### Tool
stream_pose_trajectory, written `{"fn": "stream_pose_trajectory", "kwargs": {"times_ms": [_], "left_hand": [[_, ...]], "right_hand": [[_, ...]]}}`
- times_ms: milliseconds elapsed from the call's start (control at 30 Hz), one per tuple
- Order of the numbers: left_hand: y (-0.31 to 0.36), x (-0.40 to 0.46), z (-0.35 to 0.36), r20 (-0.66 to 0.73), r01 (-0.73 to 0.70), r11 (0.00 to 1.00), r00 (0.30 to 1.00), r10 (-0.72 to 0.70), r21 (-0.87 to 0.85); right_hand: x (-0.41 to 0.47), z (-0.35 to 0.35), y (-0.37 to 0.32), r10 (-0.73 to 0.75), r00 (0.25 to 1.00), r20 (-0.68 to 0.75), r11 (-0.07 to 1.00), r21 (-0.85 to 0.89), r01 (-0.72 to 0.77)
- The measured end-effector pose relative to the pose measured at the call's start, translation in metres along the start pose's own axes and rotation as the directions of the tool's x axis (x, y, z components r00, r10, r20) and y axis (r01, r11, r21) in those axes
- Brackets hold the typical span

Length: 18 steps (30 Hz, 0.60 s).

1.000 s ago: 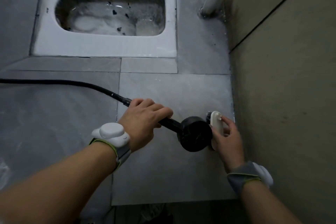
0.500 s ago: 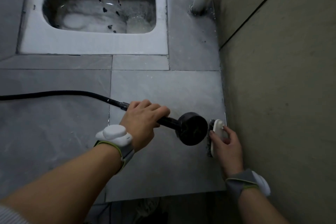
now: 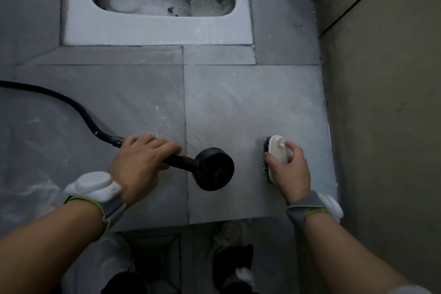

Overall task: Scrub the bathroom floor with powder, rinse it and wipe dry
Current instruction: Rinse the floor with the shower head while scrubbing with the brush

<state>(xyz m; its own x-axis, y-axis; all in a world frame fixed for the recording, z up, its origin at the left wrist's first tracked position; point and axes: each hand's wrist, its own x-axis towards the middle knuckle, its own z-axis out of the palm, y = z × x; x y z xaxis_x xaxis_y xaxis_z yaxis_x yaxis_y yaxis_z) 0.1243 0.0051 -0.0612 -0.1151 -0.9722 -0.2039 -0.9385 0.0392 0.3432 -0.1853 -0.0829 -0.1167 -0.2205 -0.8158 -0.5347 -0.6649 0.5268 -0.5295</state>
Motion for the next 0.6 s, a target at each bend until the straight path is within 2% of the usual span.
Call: {"fn": "stream_pose_trajectory", "kwargs": {"times_ms": [233,367,600], "left_hand": [[0.008,-0.028,-0.001,-0.061,-0.09,0.995,0.994,0.087,-0.04],[0.037,-0.036,0.0,-0.073,-0.205,0.976,0.977,0.2,-0.068],[0.093,-0.024,0.03,-0.089,-0.249,0.962,0.967,0.24,-0.113]], "right_hand": [[-0.075,-0.004,0.015,0.097,0.991,-0.089,0.995,0.04,-0.094],[-0.106,-0.026,0.036,0.161,0.974,-0.16,0.979,0.147,-0.138],[-0.105,-0.057,0.071,0.282,0.944,-0.169,0.865,0.471,-0.174]]}}
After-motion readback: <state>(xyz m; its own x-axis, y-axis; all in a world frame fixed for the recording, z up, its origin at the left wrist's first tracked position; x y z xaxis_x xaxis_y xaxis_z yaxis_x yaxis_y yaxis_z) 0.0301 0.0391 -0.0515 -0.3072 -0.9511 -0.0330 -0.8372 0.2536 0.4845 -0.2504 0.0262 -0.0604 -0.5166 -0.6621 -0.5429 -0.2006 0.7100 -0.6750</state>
